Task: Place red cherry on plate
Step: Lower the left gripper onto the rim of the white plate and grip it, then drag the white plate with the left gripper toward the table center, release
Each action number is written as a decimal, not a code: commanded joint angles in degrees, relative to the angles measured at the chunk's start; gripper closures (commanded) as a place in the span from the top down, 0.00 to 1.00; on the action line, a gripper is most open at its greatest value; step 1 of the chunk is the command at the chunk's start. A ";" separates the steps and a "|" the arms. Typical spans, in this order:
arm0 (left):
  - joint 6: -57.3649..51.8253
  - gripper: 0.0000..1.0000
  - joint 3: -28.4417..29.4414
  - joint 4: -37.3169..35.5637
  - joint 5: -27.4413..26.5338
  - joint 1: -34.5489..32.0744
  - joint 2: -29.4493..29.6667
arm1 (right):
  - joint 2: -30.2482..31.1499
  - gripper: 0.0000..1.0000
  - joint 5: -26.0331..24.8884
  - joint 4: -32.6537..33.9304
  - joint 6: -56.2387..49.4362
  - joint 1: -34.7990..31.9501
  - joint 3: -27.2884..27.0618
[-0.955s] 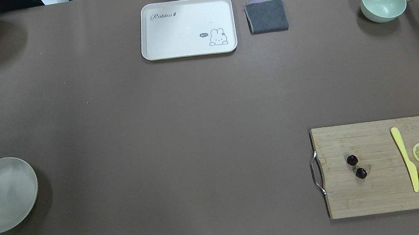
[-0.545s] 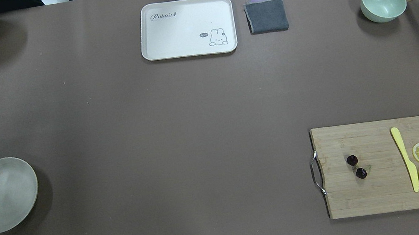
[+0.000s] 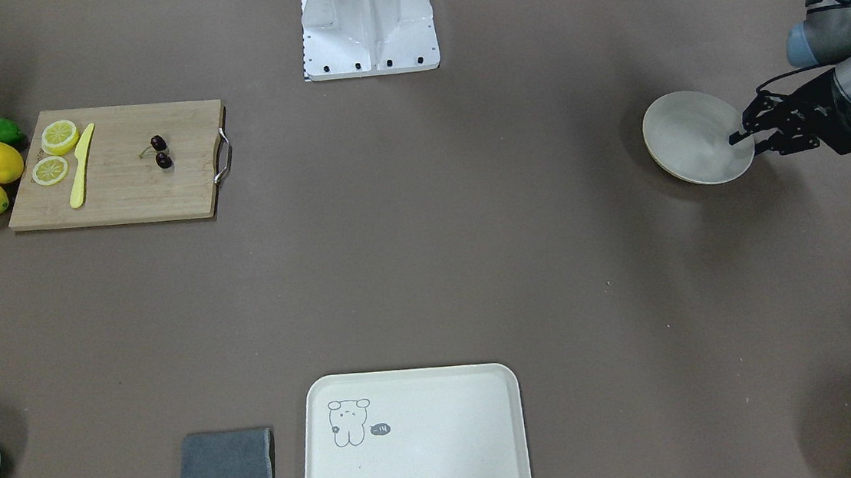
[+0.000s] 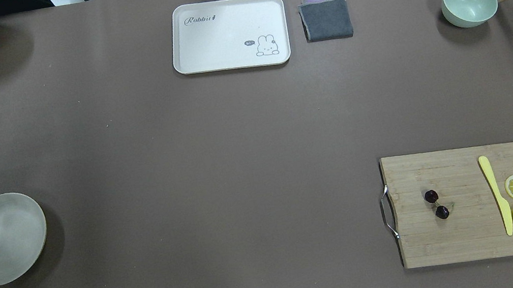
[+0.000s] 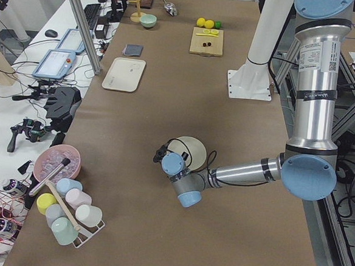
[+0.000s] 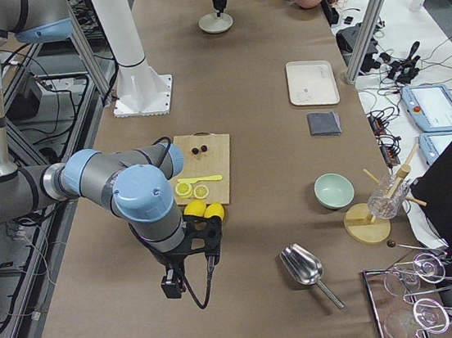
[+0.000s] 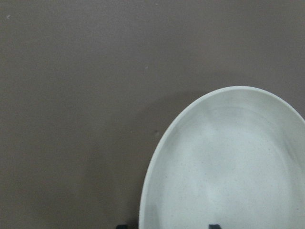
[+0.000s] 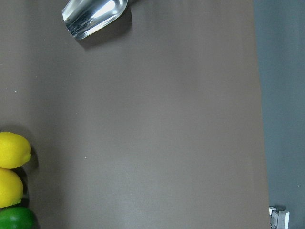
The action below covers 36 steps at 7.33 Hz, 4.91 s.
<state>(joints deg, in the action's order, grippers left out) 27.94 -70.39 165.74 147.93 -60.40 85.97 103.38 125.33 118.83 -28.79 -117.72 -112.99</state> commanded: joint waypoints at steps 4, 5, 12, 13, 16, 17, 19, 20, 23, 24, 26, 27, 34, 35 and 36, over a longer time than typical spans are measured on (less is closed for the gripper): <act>-0.17 0.00 2.00 5.01 -1.59 0.11 -0.80 | 1.30 1.00 0.00 0.00 -0.30 -0.58 -1.44; 0.35 0.00 1.84 5.12 -1.51 0.11 -0.71 | 1.30 1.00 0.00 0.00 -0.30 -0.49 -1.44; 34.52 0.00 -7.31 -1.20 5.46 4.12 15.79 | 0.95 1.00 -0.09 0.00 -0.22 -0.93 -1.44; 34.72 0.00 -8.53 -6.86 1.35 5.63 19.64 | 0.95 1.00 -0.09 0.00 -0.22 -1.19 -1.36; 34.72 0.00 -20.71 -31.61 -8.76 12.39 27.91 | 0.95 1.00 -0.18 0.09 -0.13 -2.25 -1.27; 34.20 0.00 -25.63 -40.93 -14.37 16.33 28.72 | 0.95 1.00 -0.18 0.09 -0.13 -2.34 -1.18; 34.37 0.00 -26.47 -46.03 -23.27 23.29 31.01 | 0.78 1.00 -0.18 1.05 -0.13 -2.42 -1.53; 34.81 0.00 -26.29 -46.12 -26.61 26.09 31.28 | 0.77 1.00 -0.18 1.05 -0.13 -2.51 -1.53; 34.64 0.00 -22.27 -46.12 -28.58 28.49 33.73 | 0.86 1.00 -0.26 1.14 -0.13 -3.04 -1.53; 34.20 0.00 -19.99 -45.77 -28.49 28.50 34.70 | 1.04 1.00 -0.35 1.14 -0.22 -3.30 -1.53; 34.11 0.00 -18.74 -45.68 -28.49 28.50 35.93 | 1.21 1.00 -0.35 1.14 -0.22 -3.65 -1.62; 34.02 0.00 -17.43 -45.59 -28.49 28.41 36.81 | 1.21 1.00 -0.44 1.66 -0.30 -3.66 -1.97; 32.70 0.98 -16.62 -44.80 -27.88 26.75 37.17 | 1.30 1.00 -0.70 4.57 -0.66 -4.09 -4.34; 31.31 0.98 -17.32 -44.89 -25.61 24.30 36.56 | 0.95 1.00 -0.62 4.66 -0.66 -3.92 -4.34; 29.21 0.98 -18.72 -45.15 -19.76 20.01 34.55 | -0.62 1.00 -0.35 6.83 -0.57 -3.05 -4.26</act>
<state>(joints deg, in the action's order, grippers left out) 59.23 -87.79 120.82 122.91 -36.16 122.24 104.08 124.74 123.97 -29.42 -121.48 -117.32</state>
